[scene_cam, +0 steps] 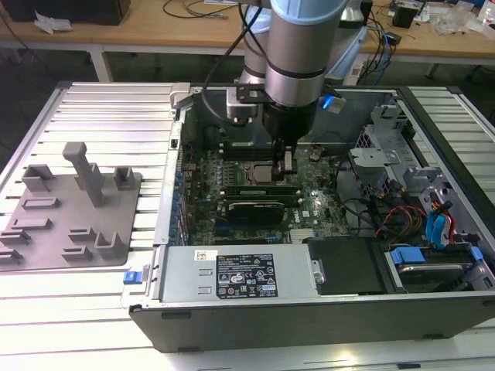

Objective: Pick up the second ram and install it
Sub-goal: 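Press down the second ram until it locks into place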

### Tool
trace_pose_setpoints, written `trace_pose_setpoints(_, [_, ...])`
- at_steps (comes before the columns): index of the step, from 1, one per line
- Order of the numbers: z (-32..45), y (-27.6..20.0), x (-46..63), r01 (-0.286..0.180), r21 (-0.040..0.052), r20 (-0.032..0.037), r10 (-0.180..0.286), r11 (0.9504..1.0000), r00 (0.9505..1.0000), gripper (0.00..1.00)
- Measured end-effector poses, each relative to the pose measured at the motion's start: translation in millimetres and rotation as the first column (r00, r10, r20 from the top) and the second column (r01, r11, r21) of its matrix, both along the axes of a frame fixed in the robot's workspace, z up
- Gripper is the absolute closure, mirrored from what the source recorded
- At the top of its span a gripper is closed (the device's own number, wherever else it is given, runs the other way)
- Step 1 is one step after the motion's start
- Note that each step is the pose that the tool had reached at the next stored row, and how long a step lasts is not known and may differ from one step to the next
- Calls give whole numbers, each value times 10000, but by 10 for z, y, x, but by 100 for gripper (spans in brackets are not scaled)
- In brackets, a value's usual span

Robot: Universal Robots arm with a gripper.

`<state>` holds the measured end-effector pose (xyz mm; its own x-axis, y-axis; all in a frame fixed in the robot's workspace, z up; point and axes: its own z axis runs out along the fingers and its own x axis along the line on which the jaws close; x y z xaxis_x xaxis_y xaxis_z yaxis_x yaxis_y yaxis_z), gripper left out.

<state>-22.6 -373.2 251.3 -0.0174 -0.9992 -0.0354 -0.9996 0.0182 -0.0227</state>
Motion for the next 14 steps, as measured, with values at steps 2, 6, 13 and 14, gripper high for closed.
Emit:
trace_pose_setpoints(2, [0,0,-59,0,-1,24,0,10000,10000,92])
trace_pose_setpoints(6, [-2,0,-280,-1,0,78,1,10000,10000,92])
trace_pose_setpoints(13, [-39,0,-485,0,-1,97,0,10000,10000,92])
trace_pose_setpoints(14, [-44,-2,-490,0,-3,97,0,10000,10000,92])
